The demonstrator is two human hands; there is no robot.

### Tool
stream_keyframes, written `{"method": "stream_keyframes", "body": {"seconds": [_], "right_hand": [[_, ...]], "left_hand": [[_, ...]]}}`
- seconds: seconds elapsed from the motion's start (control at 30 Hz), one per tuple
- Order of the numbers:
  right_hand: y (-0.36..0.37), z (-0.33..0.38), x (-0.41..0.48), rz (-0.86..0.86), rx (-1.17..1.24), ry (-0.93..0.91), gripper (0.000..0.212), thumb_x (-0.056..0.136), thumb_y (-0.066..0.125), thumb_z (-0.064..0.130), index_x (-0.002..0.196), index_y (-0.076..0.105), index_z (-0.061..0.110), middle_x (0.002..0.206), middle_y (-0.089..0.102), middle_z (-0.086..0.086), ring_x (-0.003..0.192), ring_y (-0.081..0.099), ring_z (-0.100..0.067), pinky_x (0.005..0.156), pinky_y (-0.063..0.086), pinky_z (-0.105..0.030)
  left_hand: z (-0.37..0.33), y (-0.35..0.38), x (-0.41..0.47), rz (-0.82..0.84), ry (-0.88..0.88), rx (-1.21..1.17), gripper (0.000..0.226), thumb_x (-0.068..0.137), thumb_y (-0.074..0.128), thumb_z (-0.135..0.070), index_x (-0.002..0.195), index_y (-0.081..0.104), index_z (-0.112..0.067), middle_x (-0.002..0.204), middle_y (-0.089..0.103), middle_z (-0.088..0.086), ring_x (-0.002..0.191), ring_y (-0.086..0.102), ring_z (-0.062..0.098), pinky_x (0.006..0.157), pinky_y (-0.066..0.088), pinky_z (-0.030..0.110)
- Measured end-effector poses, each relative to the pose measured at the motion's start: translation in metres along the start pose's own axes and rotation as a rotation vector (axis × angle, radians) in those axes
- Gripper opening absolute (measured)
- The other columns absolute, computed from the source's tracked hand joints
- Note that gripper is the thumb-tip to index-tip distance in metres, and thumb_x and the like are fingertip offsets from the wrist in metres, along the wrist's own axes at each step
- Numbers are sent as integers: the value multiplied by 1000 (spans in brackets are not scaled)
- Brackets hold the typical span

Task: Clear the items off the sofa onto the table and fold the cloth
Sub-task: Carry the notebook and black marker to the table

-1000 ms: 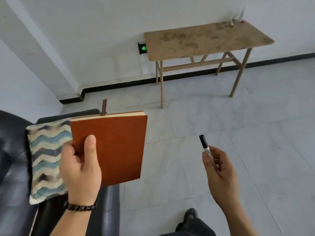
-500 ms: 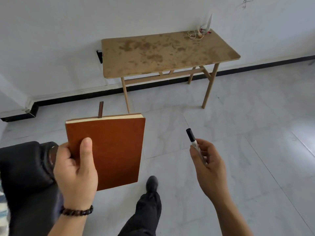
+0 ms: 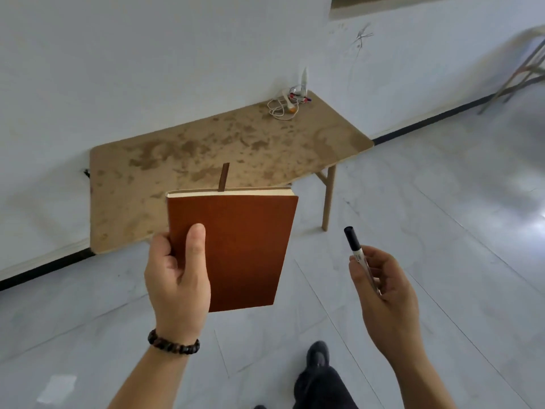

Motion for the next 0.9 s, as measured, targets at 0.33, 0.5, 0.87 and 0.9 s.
{"method": "stream_keyframes", "body": {"seconds": [0.33,0.5,0.87,0.9], "right_hand": [[15,-51,287,13,68,0,19,93,64,30,98,60,48,83,67,16,66,57,-7,59,45,-16],[35,-24,413,160,63,-74,17,94,61,32,99,59,48,79,64,9,59,50,-7,52,42,-15],[118,-37,624,314,82,-73,35,89,61,53,120,51,41,95,66,4,75,65,-23,63,57,-40],[124,-38,645,320,67,-46,47,86,60,61,127,48,41,103,65,7,80,67,-19,65,59,-37]], "left_hand": [[26,235,144,-8,-38,-1,30,88,51,-57,82,54,-28,65,61,-17,57,58,1,50,44,9],[16,311,217,-71,-46,25,34,86,50,-59,78,51,-26,58,55,-11,51,53,4,45,41,11],[98,478,359,18,-172,-15,29,84,54,-58,84,55,-29,77,66,-25,67,64,-2,50,46,7],[104,494,374,46,-182,-25,29,83,54,-60,84,56,-30,79,66,-25,67,64,-2,51,47,8]]}}
Point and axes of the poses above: each hand's wrist, its own x-axis towards the middle knuckle, its own y-axis out of the palm, z = x × y, the point moved 3 cm from there along x, towards the middle knuckle
